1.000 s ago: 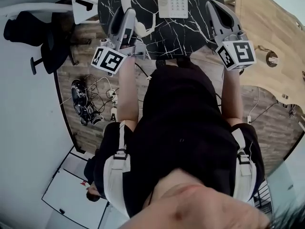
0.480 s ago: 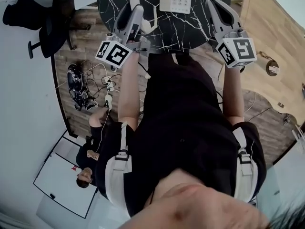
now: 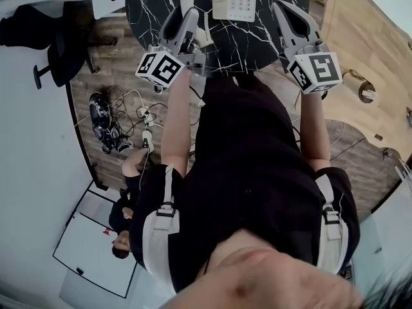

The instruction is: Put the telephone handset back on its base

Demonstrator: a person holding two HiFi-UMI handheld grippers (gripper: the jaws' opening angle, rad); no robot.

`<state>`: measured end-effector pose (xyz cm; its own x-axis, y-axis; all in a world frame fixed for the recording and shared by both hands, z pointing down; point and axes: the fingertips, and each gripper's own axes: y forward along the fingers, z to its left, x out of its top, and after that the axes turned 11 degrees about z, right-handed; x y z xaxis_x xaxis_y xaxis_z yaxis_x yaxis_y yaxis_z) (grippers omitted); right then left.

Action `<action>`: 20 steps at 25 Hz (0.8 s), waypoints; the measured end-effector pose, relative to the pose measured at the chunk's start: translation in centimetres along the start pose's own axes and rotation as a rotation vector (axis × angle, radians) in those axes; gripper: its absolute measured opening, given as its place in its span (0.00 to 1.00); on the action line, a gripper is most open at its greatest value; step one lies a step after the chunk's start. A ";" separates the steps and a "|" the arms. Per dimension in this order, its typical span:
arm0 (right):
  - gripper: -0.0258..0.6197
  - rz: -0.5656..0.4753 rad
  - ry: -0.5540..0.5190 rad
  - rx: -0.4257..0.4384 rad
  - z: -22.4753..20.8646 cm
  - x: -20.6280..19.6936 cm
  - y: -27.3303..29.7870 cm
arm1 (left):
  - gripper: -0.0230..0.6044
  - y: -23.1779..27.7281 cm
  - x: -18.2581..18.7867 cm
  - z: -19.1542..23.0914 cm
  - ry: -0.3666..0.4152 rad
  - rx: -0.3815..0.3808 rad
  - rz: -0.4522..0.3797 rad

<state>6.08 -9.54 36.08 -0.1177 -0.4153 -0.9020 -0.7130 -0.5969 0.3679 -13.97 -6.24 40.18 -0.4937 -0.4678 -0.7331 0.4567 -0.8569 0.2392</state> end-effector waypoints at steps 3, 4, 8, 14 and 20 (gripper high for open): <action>0.09 0.014 0.002 -0.011 -0.3 -0.3 0.7 | 0.39 1.5 -0.9 1.1 0.003 0.000 0.035; 0.09 0.018 0.002 -0.016 -0.4 -0.3 0.9 | 0.39 2.0 -1.2 1.4 0.001 -0.001 0.046; 0.09 0.036 0.008 -0.031 -0.4 -0.7 1.6 | 0.39 3.6 -2.1 2.8 -0.002 0.003 0.083; 0.09 0.068 0.028 -0.057 -0.7 -1.6 2.3 | 0.39 6.3 -3.8 4.6 0.028 0.025 0.145; 0.09 0.085 0.042 -0.081 -0.9 -2.3 2.7 | 0.39 8.0 -5.7 6.2 0.036 0.048 0.193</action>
<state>5.07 -10.84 39.31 -0.1449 -0.4937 -0.8575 -0.6431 -0.6116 0.4608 -12.09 -11.81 50.23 -0.3731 -0.6169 -0.6930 0.5042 -0.7618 0.4067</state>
